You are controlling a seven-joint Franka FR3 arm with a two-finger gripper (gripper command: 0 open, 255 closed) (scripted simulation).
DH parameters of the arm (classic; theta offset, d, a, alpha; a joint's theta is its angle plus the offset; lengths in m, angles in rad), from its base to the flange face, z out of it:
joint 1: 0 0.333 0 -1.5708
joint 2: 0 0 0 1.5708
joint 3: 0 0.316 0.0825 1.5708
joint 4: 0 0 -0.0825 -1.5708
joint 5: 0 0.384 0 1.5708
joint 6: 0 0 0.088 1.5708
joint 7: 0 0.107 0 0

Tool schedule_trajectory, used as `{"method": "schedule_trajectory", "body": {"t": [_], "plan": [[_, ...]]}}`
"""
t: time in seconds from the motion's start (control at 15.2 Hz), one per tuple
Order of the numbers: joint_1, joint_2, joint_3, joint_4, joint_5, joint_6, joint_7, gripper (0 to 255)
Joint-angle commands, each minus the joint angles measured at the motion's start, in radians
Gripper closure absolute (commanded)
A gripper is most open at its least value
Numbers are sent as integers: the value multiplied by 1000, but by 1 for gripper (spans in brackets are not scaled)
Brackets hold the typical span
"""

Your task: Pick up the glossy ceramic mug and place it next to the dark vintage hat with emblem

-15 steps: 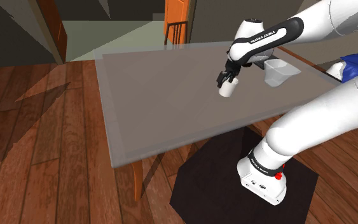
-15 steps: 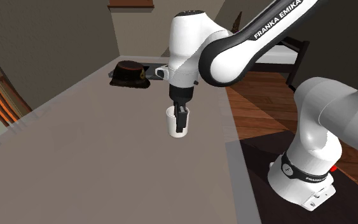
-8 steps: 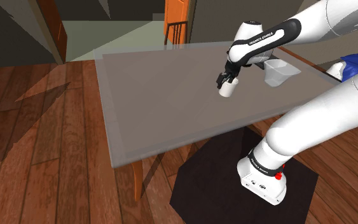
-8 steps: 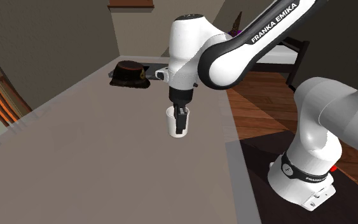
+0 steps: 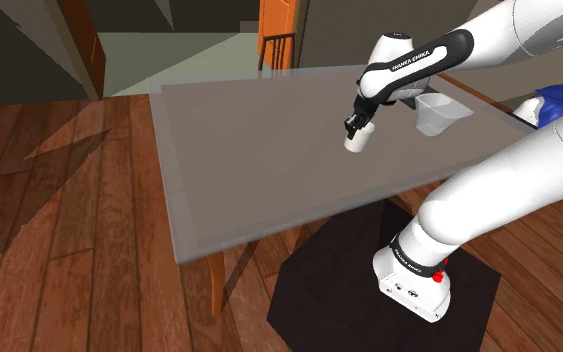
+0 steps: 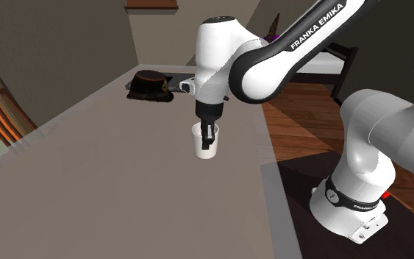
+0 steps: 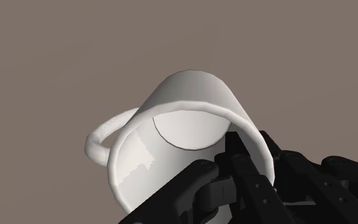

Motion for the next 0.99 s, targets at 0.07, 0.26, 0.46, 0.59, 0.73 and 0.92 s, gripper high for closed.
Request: {"method": "schedule_trajectory", "body": {"t": [0.07, 0.26, 0.46, 0.59, 0.73, 0.92], "plan": [[0, 0, 0, 0, 0, 0, 0, 255], [-1, -21, 5, 12, -2, -33, 2, 255], [-3, -51, 12, 32, -4, -82, 4, 255], [-4, -70, 16, 46, -4, -114, 5, 255], [-4, -86, 21, 61, -4, -146, 5, 255], [-5, -110, 28, 85, -3, -193, 6, 255]]}}
